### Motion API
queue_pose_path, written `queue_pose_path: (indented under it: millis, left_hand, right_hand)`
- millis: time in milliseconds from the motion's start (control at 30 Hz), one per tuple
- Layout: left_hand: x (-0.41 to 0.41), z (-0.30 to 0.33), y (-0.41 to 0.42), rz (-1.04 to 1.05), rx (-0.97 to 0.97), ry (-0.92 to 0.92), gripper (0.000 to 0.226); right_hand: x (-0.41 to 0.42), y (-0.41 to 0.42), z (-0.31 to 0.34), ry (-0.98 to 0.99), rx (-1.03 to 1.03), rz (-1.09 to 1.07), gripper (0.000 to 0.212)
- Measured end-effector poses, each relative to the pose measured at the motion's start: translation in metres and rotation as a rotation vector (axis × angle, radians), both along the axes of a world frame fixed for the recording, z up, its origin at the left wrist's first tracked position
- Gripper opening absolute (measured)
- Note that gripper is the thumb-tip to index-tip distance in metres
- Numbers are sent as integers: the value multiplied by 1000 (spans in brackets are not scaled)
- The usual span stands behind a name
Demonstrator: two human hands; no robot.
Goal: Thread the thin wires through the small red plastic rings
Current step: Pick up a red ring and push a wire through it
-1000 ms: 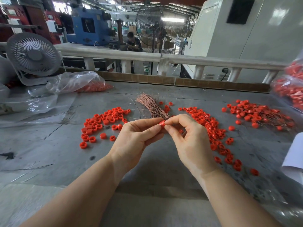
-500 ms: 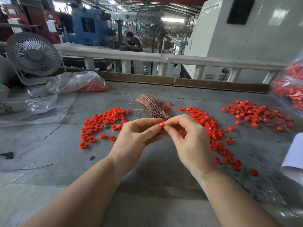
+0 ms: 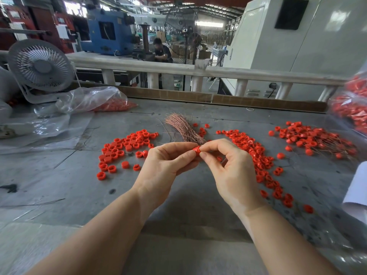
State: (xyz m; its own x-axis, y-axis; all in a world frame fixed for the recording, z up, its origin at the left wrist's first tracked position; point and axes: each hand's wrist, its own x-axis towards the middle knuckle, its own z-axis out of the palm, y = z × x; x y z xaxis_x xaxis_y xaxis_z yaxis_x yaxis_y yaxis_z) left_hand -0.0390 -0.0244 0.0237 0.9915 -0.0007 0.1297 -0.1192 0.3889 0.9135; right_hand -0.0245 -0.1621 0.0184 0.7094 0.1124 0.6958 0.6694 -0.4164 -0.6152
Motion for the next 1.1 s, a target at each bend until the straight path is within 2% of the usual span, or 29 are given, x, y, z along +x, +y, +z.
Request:
queue_pose_path:
  millis: [567,1100]
  left_hand:
    - [0,1,0,-14,-18,35,28]
    - [2,-2,1,-12,-21,-18,20]
  right_hand:
    - [-2,0,2,-7,-11,-11,7]
    - [-1,0,2,-7,-11,11,7]
